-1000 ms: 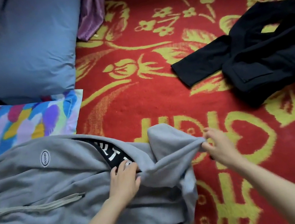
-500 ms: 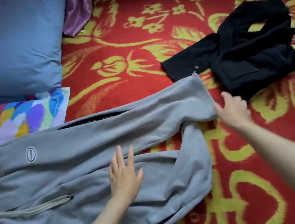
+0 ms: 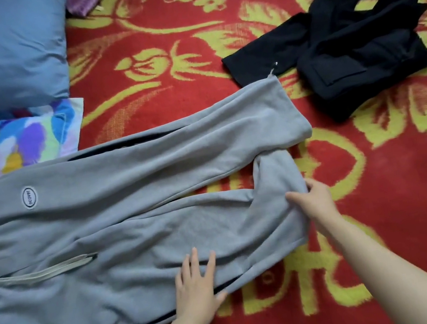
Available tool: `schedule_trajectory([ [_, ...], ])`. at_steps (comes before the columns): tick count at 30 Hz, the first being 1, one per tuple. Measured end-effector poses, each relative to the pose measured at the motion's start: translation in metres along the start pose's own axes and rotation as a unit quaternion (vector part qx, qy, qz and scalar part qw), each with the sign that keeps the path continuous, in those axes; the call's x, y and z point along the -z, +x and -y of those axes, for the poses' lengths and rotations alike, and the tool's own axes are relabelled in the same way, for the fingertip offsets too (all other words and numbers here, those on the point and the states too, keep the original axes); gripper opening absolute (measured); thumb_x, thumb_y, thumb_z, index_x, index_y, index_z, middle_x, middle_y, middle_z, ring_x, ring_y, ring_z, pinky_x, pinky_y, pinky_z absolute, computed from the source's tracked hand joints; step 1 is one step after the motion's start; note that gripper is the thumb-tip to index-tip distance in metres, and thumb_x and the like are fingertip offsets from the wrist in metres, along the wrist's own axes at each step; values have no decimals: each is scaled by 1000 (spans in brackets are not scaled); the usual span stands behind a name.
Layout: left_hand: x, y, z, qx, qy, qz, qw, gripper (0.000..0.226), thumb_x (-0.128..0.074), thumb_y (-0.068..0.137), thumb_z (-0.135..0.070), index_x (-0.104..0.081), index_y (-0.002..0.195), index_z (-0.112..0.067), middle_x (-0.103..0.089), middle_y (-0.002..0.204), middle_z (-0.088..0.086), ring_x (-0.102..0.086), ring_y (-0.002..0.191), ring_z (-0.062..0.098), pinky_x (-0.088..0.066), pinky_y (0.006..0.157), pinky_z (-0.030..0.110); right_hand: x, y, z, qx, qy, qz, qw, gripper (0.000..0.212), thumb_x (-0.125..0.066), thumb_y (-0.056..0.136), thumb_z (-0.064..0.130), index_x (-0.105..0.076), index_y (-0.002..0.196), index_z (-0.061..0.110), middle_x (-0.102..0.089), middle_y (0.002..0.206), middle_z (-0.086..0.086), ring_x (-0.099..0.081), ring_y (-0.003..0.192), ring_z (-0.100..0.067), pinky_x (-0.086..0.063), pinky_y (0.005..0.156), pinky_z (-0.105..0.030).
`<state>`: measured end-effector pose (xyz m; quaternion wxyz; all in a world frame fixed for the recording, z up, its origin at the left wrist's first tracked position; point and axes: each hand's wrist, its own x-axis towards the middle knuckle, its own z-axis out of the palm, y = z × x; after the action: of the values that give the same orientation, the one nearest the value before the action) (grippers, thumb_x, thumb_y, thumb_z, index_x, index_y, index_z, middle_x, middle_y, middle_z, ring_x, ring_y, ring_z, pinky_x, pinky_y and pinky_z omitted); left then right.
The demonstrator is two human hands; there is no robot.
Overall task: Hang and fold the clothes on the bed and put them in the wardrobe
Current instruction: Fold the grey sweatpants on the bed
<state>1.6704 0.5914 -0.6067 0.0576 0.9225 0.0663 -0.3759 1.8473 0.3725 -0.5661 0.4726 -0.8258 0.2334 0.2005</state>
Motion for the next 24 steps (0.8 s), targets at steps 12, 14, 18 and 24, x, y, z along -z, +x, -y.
schedule_trajectory([
  [12,-16,-21,-12,-11,40,-40,998,82,-53,87,-32,-1,149,-32,13,155,19,4,144,32,-13,114,43,44,-47,-85,-53,-243,-86,965,64,-63,88,25,-35,142,7,-33,142,-24,-28,132,-38,-21,106,-37],
  [14,-20,-29,-8,16,27,-57,998,79,-57,85,-29,-12,149,-30,2,155,21,-7,143,34,-21,112,43,37,-46,-96,-75,-204,-77,973,72,-64,87,25,-26,145,6,-25,148,-23,-21,137,-37,-18,110,-39],
  [18,-27,-40,3,55,66,-27,996,55,-47,92,-33,-27,142,-25,-10,157,9,-26,136,23,-32,103,35,37,-48,-109,-126,-156,-193,960,76,-67,83,21,-27,146,11,-24,150,-18,-21,136,-36,-22,108,-44],
  [24,-31,-42,10,56,72,-88,992,24,-59,87,-15,-60,111,-16,-39,145,16,-50,116,31,-47,83,37,58,-33,-119,-234,203,-189,932,53,-61,84,-1,-41,132,4,-57,100,-14,-52,66,-16,-44,52,-21],
])
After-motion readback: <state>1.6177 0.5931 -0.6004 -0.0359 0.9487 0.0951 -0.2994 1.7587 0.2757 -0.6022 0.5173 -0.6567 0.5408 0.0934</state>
